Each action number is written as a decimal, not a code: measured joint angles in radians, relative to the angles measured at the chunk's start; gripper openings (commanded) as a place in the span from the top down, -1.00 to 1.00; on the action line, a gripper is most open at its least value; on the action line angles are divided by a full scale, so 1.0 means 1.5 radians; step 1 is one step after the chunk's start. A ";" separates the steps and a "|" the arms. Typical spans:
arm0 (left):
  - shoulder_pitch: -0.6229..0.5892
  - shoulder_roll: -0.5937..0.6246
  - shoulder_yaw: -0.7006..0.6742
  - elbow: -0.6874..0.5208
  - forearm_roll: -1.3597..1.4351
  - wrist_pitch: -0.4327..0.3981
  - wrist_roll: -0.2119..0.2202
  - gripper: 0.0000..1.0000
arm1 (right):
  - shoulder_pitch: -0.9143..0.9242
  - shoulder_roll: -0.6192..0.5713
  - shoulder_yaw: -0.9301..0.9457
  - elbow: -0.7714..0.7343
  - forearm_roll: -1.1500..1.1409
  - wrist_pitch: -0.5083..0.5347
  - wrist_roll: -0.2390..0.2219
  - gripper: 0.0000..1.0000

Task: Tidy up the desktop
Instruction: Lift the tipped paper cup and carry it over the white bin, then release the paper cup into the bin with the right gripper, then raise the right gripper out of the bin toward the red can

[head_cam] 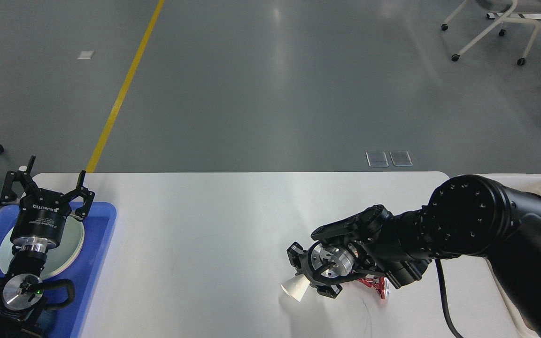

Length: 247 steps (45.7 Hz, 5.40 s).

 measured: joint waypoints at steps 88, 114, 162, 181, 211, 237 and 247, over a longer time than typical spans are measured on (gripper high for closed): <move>0.000 0.000 0.000 0.000 0.000 0.000 -0.001 -0.94 | 0.560 -0.482 -0.354 0.289 -0.389 0.473 0.008 1.00; 0.000 0.000 0.000 0.000 0.000 0.000 0.000 -0.94 | -0.045 -0.612 -0.067 -0.211 -0.476 0.383 0.069 1.00; 0.000 0.000 0.000 0.000 0.000 0.000 0.000 -0.94 | -0.483 -0.353 0.059 -0.533 -0.462 -0.068 0.066 -1.00; 0.000 0.000 0.000 0.000 0.000 0.000 0.000 -0.94 | -0.477 -0.355 0.059 -0.524 -0.465 -0.088 0.067 -1.00; 0.000 0.000 0.000 0.000 0.000 0.000 0.000 -0.94 | -0.097 -0.520 0.016 -0.170 -0.670 0.162 0.059 -1.00; 0.000 0.000 0.000 0.000 0.000 0.000 0.000 -0.94 | 0.445 -0.452 -0.200 0.120 -0.667 0.568 0.054 -1.00; 0.000 0.000 0.000 0.000 0.000 0.000 0.000 -0.94 | 0.614 -0.450 -0.210 0.280 -0.648 0.592 0.044 -1.00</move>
